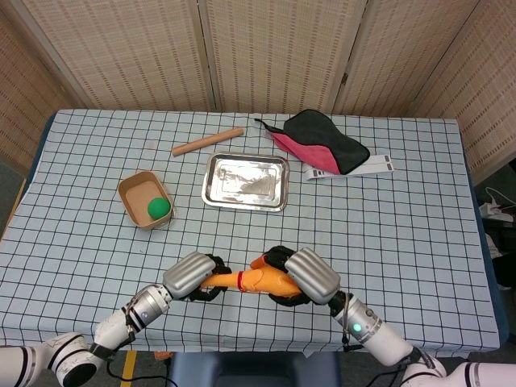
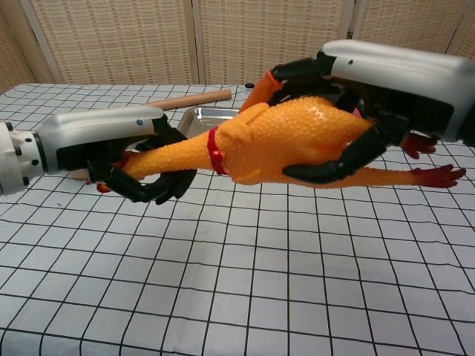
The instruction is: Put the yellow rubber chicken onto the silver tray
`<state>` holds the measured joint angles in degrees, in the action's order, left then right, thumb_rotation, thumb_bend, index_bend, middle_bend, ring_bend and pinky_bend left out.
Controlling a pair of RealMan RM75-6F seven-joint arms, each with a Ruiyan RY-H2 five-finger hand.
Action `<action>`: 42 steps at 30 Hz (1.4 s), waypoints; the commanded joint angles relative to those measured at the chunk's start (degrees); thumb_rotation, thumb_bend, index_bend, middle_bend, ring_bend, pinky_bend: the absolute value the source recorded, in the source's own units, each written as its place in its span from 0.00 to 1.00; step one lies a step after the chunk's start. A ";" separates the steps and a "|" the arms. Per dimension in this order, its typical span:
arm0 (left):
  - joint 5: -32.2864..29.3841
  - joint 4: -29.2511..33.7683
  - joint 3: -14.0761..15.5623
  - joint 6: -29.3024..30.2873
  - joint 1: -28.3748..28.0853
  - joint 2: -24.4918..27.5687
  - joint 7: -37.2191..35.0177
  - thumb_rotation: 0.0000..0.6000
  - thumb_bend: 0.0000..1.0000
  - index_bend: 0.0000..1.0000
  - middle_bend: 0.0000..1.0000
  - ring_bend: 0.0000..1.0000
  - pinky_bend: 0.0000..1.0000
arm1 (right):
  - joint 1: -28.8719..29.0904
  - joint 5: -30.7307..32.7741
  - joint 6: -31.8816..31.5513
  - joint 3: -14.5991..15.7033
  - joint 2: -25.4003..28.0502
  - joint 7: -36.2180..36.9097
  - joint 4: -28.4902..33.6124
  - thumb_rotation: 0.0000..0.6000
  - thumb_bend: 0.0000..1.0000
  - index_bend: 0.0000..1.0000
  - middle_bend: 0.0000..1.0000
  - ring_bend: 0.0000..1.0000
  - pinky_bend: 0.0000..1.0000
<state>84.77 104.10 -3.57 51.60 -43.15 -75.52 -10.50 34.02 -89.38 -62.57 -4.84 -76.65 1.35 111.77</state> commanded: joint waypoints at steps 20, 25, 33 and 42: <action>-1.30 -3.25 -1.15 0.12 -0.34 -0.01 -2.32 1.00 0.85 0.77 0.66 0.44 0.44 | 1.19 -1.96 4.43 2.87 5.24 3.18 -0.07 1.00 0.08 0.00 0.00 0.00 0.00; -1.97 -5.66 -1.54 -0.36 -0.64 -0.04 -2.86 1.00 0.85 0.77 0.66 0.44 0.43 | 0.60 -6.11 1.57 3.70 10.13 12.69 0.73 1.00 0.06 0.00 0.00 0.00 0.00; -1.80 -10.02 -1.84 -1.09 -1.29 -1.18 -4.87 1.00 0.85 0.77 0.66 0.44 0.43 | -4.09 -9.91 -5.79 6.12 15.72 12.44 -2.48 1.00 0.06 0.00 0.00 0.00 0.00; -5.25 -23.30 -5.51 -5.63 -6.02 -9.87 -7.35 1.00 0.85 0.77 0.67 0.44 0.43 | -18.38 -12.12 -21.17 11.27 11.86 -1.35 -14.69 1.00 0.06 0.00 0.00 0.00 0.00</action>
<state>80.94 85.15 -7.51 47.88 -47.12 -82.24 -17.20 20.43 -100.64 -78.75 4.29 -62.89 0.84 101.81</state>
